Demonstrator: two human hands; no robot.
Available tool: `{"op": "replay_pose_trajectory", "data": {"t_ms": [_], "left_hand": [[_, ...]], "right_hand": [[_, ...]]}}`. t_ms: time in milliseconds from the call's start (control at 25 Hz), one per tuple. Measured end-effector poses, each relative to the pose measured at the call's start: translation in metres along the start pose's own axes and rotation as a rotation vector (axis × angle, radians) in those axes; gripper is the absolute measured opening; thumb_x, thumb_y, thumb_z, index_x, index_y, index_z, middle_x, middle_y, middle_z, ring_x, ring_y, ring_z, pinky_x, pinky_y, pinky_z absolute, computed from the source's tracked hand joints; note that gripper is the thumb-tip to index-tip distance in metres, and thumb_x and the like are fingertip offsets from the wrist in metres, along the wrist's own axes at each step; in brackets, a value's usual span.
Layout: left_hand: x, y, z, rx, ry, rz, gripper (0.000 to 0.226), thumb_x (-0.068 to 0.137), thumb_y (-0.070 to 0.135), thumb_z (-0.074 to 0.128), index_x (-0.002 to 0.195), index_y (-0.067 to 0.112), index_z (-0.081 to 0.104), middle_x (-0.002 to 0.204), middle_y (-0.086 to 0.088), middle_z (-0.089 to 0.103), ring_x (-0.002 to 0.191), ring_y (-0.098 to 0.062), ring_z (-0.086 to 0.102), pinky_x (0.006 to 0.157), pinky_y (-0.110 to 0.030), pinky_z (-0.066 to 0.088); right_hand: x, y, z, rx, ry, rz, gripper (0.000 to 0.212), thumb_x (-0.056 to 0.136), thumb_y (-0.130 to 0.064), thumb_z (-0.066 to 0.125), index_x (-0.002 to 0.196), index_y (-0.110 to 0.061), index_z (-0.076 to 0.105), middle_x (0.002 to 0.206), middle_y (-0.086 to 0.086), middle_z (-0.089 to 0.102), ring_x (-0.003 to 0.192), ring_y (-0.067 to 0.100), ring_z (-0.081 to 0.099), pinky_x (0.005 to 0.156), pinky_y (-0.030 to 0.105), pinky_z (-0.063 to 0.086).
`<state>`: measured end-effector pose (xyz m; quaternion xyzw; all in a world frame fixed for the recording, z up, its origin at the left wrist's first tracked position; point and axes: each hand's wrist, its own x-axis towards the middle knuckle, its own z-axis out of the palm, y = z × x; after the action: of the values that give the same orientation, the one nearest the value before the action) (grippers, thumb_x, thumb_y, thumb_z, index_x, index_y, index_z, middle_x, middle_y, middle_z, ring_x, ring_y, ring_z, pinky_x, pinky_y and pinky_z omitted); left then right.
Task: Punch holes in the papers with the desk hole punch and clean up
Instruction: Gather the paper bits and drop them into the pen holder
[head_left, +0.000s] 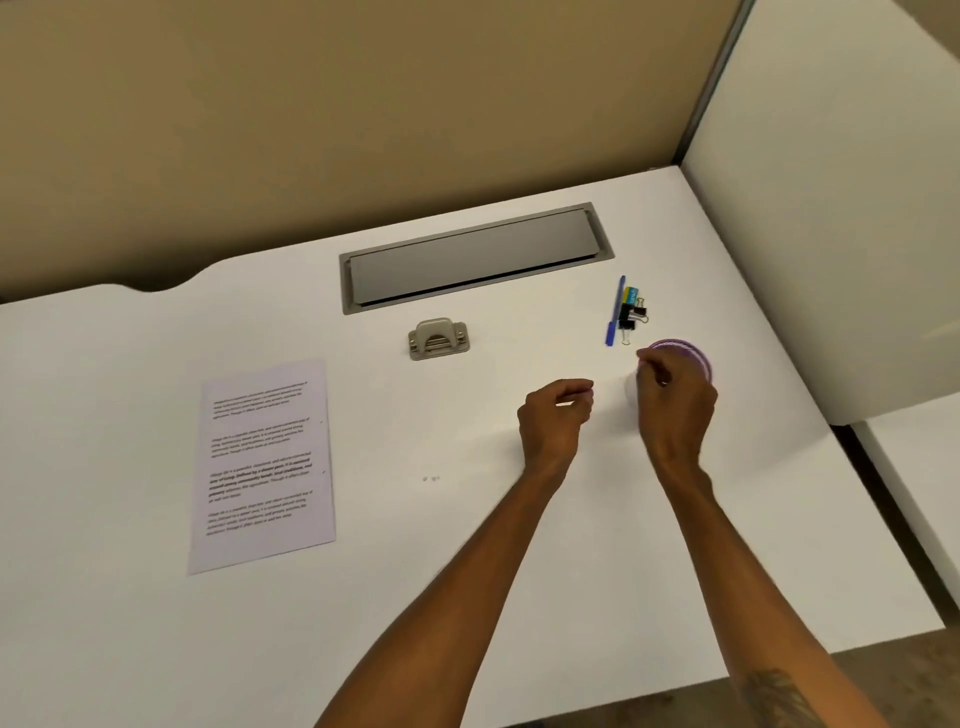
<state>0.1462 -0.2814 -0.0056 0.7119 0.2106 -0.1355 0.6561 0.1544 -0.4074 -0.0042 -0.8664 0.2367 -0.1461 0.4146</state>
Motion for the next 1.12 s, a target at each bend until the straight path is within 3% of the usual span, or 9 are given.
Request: {"op": "replay_pose_trajectory", "data": {"t_ms": [160, 280, 360, 440, 520, 640, 800, 960, 1120], "left_hand": [[-0.005, -0.033, -0.09, 0.218, 0.184, 0.072, 0.017, 0.089, 0.01, 0.065, 0.099, 0.018, 0.077, 0.096, 0.006, 0.076, 0.086, -0.01, 0.071, 0.088, -0.026, 0.055], [-0.011, -0.069, -0.162, 0.398, 0.294, 0.062, 0.017, 0.089, 0.007, 0.067, 0.103, 0.012, 0.075, 0.107, 0.0, 0.074, 0.097, -0.014, 0.069, 0.091, -0.026, 0.051], [-0.015, -0.09, -0.194, 0.471, 0.316, 0.06, 0.019, 0.087, 0.004, 0.068, 0.104, 0.01, 0.075, 0.108, -0.002, 0.072, 0.098, -0.017, 0.068, 0.087, -0.02, 0.047], [-0.016, -0.107, -0.21, 0.488, 0.31, 0.096, 0.02, 0.083, 0.002, 0.071, 0.102, 0.007, 0.074, 0.105, -0.004, 0.072, 0.095, -0.018, 0.068, 0.078, -0.004, 0.04], [-0.014, -0.117, -0.213, 0.458, 0.282, 0.167, 0.019, 0.081, -0.001, 0.073, 0.099, 0.004, 0.074, 0.099, -0.006, 0.072, 0.092, -0.019, 0.066, 0.073, 0.0, 0.039], [-0.012, -0.124, -0.209, 0.435, 0.22, 0.218, 0.011, 0.084, 0.006, 0.072, 0.094, 0.008, 0.074, 0.094, -0.002, 0.071, 0.09, -0.015, 0.064, 0.073, -0.005, 0.041], [-0.005, -0.13, -0.209, 0.512, 0.195, 0.263, 0.005, 0.087, 0.01, 0.069, 0.087, 0.011, 0.074, 0.089, 0.001, 0.069, 0.086, -0.014, 0.063, 0.071, -0.007, 0.041], [-0.001, -0.129, -0.21, 0.59, 0.163, 0.289, 0.013, 0.091, 0.011, 0.061, 0.087, 0.015, 0.073, 0.091, 0.003, 0.066, 0.087, -0.016, 0.061, 0.076, -0.03, 0.05], [0.004, -0.129, -0.206, 0.806, 0.123, 0.342, 0.021, 0.098, 0.014, 0.051, 0.099, 0.012, 0.072, 0.098, 0.0, 0.062, 0.091, -0.019, 0.056, 0.078, -0.035, 0.05]], "right_hand": [[-0.081, -0.025, 0.061, 0.215, -0.365, 0.004, 0.021, 0.092, -0.002, 0.06, 0.107, -0.007, 0.074, 0.105, 0.005, 0.075, 0.094, 0.019, 0.07, 0.091, 0.035, 0.056], [-0.135, -0.021, 0.107, 0.15, -0.612, -0.067, 0.021, 0.093, 0.0, 0.059, 0.108, -0.005, 0.073, 0.106, 0.008, 0.074, 0.096, 0.022, 0.07, 0.092, 0.038, 0.055], [-0.157, -0.013, 0.127, 0.052, -0.672, -0.133, 0.022, 0.093, -0.004, 0.059, 0.11, -0.006, 0.073, 0.11, 0.008, 0.072, 0.103, 0.022, 0.066, 0.092, 0.031, 0.051], [-0.17, -0.006, 0.142, -0.024, -0.691, -0.184, 0.022, 0.094, -0.008, 0.058, 0.112, -0.01, 0.071, 0.108, 0.003, 0.066, 0.1, 0.018, 0.063, 0.082, 0.021, 0.043], [-0.178, -0.002, 0.152, -0.067, -0.67, -0.232, 0.02, 0.095, -0.01, 0.058, 0.111, -0.012, 0.069, 0.102, -0.001, 0.06, 0.093, 0.016, 0.057, 0.075, 0.018, 0.037], [-0.183, 0.002, 0.161, -0.069, -0.607, -0.301, 0.013, 0.094, -0.01, 0.059, 0.101, -0.014, 0.07, 0.097, -0.003, 0.061, 0.088, 0.014, 0.053, 0.074, 0.019, 0.036], [-0.183, 0.004, 0.165, -0.092, -0.577, -0.323, 0.013, 0.093, -0.011, 0.062, 0.095, -0.015, 0.074, 0.092, -0.008, 0.061, 0.086, 0.013, 0.054, 0.071, 0.01, 0.033], [-0.184, 0.002, 0.167, -0.114, -0.576, -0.341, 0.019, 0.094, -0.009, 0.056, 0.096, -0.017, 0.073, 0.094, -0.006, 0.063, 0.087, 0.013, 0.052, 0.074, 0.021, 0.039], [-0.187, -0.001, 0.169, -0.16, -0.564, -0.39, 0.019, 0.095, -0.004, 0.052, 0.099, -0.011, 0.069, 0.096, 0.002, 0.062, 0.09, 0.018, 0.052, 0.074, 0.027, 0.043]]}}
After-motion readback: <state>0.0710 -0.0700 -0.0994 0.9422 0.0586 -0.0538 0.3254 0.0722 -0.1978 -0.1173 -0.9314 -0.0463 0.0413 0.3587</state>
